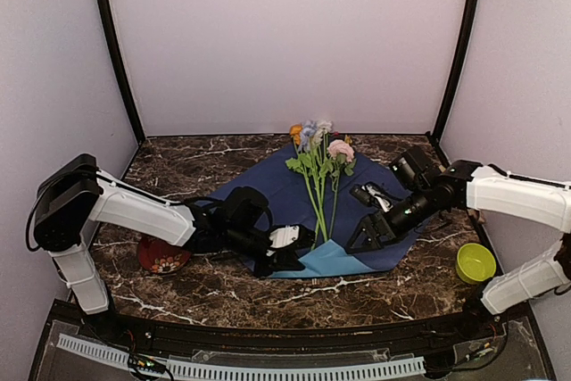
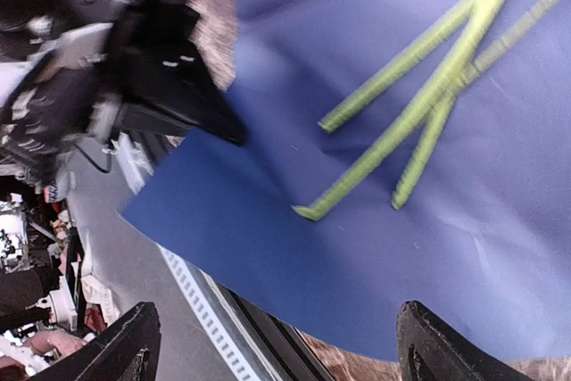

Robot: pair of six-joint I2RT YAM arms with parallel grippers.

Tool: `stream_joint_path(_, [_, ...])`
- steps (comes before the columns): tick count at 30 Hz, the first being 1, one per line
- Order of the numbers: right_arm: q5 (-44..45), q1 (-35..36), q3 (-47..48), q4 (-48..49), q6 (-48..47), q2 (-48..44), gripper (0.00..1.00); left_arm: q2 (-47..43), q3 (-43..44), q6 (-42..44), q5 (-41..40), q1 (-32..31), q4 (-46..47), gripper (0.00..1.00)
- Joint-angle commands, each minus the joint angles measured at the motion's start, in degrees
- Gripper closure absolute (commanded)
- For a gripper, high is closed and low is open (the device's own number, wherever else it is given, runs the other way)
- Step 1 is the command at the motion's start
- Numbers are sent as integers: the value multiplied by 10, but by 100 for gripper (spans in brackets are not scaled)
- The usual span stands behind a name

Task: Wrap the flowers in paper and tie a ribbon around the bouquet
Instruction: Fold the flattened wrapping paper at the center of the board.

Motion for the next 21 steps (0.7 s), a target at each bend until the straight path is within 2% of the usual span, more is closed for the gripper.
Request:
stream_joint_path(1, [-62, -2, -41, 103, 12, -41, 7, 5, 13, -8, 31, 15, 0, 100])
stream_joint_path(7, [-4, -3, -68, 156, 10, -12, 6, 16, 15, -7, 34, 27, -1, 100])
stream_joint_path(14, [-46, -1, -98, 210, 3, -15, 11, 24, 26, -8, 53, 42, -14, 100])
stream_joint_path(17, [-12, -2, -110, 209, 0, -9, 18, 28, 30, -8, 53, 44, -16, 100])
stream_joint_path(21, [-37, -2, -123, 242, 10, 31, 28, 34, 37, -11, 56, 50, -19, 100])
